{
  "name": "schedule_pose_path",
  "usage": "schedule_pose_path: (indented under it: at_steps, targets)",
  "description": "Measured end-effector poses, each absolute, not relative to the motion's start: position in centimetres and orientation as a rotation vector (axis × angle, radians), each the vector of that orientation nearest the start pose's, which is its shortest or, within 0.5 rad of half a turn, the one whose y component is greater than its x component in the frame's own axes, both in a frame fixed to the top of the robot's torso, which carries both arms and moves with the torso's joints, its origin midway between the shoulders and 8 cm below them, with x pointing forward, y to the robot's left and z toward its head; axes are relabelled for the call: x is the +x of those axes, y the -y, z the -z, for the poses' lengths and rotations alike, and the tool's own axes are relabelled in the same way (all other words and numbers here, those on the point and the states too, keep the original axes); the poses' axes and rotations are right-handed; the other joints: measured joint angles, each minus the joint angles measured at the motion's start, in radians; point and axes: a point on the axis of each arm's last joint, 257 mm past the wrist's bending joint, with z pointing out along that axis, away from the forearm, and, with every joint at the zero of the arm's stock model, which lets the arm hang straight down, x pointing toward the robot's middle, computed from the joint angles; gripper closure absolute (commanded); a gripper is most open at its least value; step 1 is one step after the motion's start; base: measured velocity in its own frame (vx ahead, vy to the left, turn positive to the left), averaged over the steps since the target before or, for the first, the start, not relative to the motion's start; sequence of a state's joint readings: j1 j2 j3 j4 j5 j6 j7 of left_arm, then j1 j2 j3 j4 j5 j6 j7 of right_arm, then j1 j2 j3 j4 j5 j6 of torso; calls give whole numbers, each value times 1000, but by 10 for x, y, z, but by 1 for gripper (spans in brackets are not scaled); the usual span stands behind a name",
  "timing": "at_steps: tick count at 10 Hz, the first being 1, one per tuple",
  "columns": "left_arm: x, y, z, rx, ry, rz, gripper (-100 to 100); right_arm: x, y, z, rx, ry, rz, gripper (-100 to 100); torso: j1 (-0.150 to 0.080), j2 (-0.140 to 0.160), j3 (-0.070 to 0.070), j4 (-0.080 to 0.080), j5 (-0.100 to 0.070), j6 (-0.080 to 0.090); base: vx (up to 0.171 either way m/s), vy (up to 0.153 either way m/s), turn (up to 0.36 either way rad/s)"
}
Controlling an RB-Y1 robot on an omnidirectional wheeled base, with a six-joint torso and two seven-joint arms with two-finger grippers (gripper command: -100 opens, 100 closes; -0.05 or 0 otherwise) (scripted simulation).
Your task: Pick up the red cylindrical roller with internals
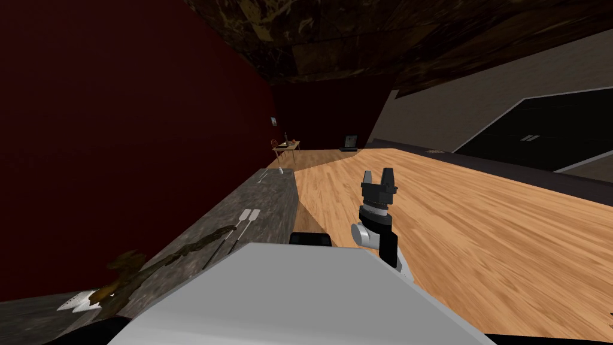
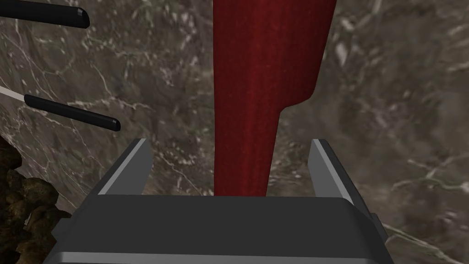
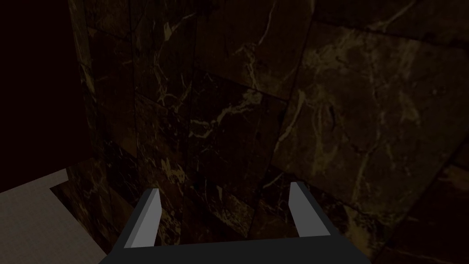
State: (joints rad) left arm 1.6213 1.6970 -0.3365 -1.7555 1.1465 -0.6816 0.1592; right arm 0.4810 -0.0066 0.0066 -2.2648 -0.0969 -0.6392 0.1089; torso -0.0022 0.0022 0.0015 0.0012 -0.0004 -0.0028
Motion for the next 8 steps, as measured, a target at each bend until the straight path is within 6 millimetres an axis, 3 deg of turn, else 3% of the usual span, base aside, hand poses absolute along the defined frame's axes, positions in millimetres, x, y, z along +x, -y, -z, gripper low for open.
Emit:
schedule_pose_path:
  at_steps: [4, 8]
  targets:
    - [-47, -521, 338, -2071, -1992, 365, -100, 321, 285, -48, 568, -479, -1297, 0, -1, -2, -1, 0, 0, 0, -41, 10, -22]
    - [-21, -511, 348, -2075, -2015, 357, -100, 321, 285, -48, 568, -479, -1297, 0, -2, -8, -2, 4, 19, 6, -42, 4, -13]
